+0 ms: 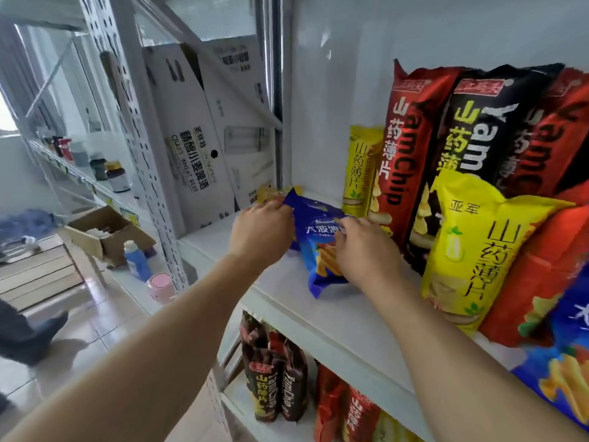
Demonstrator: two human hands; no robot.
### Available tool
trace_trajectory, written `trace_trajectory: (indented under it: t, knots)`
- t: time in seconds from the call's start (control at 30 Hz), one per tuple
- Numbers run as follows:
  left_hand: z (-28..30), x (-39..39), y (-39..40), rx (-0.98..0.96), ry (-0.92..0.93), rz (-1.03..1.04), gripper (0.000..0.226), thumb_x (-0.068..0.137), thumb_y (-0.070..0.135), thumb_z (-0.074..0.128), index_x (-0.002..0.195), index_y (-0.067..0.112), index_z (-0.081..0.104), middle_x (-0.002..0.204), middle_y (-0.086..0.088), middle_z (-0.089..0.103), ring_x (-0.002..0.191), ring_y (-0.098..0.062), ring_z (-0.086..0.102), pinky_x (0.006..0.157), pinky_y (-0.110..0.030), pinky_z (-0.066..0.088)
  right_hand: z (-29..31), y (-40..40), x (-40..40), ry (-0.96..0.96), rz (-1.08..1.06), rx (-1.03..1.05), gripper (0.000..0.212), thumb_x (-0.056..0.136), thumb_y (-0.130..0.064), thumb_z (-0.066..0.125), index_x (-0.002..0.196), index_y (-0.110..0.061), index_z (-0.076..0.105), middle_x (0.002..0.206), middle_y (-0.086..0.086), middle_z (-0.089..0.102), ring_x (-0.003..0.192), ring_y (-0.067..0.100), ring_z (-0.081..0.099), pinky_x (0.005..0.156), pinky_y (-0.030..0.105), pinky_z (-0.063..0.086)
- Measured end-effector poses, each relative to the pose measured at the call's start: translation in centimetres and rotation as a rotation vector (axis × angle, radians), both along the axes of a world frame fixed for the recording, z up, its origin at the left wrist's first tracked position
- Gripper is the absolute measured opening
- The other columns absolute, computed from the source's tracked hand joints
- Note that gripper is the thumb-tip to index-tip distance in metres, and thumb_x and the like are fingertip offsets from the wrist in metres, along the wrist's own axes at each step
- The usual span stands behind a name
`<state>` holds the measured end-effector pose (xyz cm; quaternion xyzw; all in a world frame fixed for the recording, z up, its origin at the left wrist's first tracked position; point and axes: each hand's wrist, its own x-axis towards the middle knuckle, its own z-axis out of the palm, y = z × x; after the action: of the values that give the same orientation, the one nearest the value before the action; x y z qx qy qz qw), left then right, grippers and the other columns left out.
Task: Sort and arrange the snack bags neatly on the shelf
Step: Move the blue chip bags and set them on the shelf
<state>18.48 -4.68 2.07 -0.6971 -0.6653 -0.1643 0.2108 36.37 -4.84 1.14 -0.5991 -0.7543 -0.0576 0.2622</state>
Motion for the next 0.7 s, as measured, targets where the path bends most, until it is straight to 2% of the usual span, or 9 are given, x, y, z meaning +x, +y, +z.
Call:
trace_trajectory:
  t: [0.1, 0.2, 0.4, 0.57, 0.7]
  knots:
    - [0.1, -2.5, 4.5, -0.022, -0.112, 0.021, 0.030, 0.102, 0.031, 0.040, 0.114, 0.021, 0.065, 0.115, -0.001, 0.065, 0.102, -0.030, 0.064, 0.069, -0.034, 0.039, 0.3, 3.3, -1.8, 0.044, -0.047, -0.011, 0.030, 0.101, -0.031, 0.043, 0.122, -0.015, 0.059, 0.118, 0.008, 0.063, 0.109, 0.030, 0.058, 0.081, 0.037, 0.046]
    - [-0.6, -5.1, 9.4, -0.064, -0.254, 0.008, 0.029, 0.101, 0.027, 0.043, 0.121, 0.020, 0.062, 0.119, -0.004, 0.063, 0.100, -0.031, 0.064, 0.069, -0.036, 0.045, -0.1, 6.3, -3.5, 0.056, -0.080, -0.078, 0.035, 0.101, -0.037, 0.044, 0.125, -0.016, 0.058, 0.121, 0.009, 0.062, 0.111, 0.029, 0.057, 0.086, 0.037, 0.046]
    - [-2.5, -8.9, 18.1, -0.223, -0.488, 0.005, 0.046, 0.101, 0.037, 0.040, 0.141, 0.015, 0.044, 0.134, -0.013, 0.057, 0.118, -0.035, 0.055, 0.088, -0.039, 0.046, 0.9, 12.0, -7.3, 0.119, -0.156, -0.176, 0.040, 0.101, -0.045, 0.042, 0.128, -0.020, 0.058, 0.126, 0.006, 0.059, 0.113, 0.025, 0.056, 0.089, 0.034, 0.045]
    - [-4.8, -9.7, 22.4, -0.392, -0.559, 0.046, 0.057, 0.099, 0.048, 0.040, 0.138, 0.006, 0.042, 0.136, -0.018, 0.055, 0.122, -0.038, 0.052, 0.100, -0.043, 0.044, 0.5, 15.4, -9.5, 0.181, -0.233, -0.262, 0.044, 0.100, -0.048, 0.042, 0.130, -0.019, 0.057, 0.127, 0.007, 0.060, 0.115, 0.026, 0.056, 0.094, 0.036, 0.047]
    - [-6.0, -9.5, 24.4, -0.502, -0.604, 0.072, 0.076, 0.096, 0.063, 0.033, 0.145, 0.005, 0.036, 0.143, -0.018, 0.050, 0.131, -0.038, 0.047, 0.109, -0.048, 0.035, -0.5, 16.6, -10.2, 0.353, -0.239, -0.290, 0.042, 0.101, -0.044, 0.044, 0.127, -0.016, 0.059, 0.126, 0.009, 0.062, 0.115, 0.024, 0.056, 0.095, 0.031, 0.044]
